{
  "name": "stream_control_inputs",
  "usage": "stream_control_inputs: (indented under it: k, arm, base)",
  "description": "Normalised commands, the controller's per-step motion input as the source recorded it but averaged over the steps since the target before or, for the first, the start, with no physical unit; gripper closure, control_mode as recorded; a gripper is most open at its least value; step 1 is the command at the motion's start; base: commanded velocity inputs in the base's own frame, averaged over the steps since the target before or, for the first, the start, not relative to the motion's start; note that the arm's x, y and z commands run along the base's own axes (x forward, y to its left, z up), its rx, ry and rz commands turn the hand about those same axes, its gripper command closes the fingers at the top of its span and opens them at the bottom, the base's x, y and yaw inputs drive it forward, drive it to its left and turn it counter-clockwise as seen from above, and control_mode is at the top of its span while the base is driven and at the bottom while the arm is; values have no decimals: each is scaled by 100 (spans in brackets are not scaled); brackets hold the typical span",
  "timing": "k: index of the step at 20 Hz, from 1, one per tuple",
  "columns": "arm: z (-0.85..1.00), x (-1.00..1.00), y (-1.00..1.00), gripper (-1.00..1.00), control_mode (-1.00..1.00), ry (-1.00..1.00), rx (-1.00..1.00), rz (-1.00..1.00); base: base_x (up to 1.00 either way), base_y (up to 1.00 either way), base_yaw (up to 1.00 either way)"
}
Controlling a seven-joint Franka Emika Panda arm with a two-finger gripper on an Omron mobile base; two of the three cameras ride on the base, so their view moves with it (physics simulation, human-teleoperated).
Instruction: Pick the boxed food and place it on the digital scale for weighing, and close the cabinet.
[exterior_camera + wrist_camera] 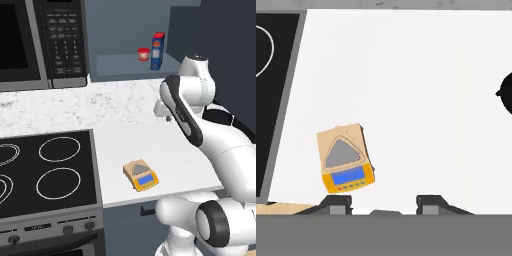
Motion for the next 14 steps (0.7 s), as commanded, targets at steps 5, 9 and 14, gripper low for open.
stream_control_inputs:
  k: [5,9,14]
  arm:
    - [0,-27,7,-100,-100,-7,-1,0]
    - [16,-23,14,-100,-100,-27,0,-5]
    - [36,-5,20,-100,-100,-35,0,-7]
  base:
    - [0,0,0]
    - [0,0,0]
    - [0,0,0]
